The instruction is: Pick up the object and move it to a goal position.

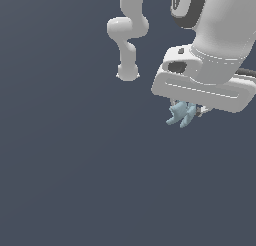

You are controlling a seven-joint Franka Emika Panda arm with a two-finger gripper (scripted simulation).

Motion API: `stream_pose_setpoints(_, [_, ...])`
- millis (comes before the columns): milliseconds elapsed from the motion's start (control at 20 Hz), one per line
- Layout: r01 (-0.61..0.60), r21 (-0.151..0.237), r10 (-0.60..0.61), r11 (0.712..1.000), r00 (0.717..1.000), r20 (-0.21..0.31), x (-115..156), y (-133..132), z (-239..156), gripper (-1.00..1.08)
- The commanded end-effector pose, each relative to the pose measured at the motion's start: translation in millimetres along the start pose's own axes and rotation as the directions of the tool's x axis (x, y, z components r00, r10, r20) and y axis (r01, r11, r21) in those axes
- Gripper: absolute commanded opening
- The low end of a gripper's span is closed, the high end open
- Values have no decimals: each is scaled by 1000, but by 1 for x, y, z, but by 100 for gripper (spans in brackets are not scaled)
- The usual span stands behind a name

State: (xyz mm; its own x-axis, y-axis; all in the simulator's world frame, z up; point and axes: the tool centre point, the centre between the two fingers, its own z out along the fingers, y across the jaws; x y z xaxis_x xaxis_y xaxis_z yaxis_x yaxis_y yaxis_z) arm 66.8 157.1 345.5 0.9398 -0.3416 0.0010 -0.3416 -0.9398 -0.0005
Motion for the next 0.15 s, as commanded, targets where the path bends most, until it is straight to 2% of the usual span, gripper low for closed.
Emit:
stream_pose_setpoints(0, [-1,-1,1,1000,1000,1,-1,-2,-3,-100])
stream_pose_setpoints(100, [-1,-1,1,1000,1000,1,-1,-2,-3,-100])
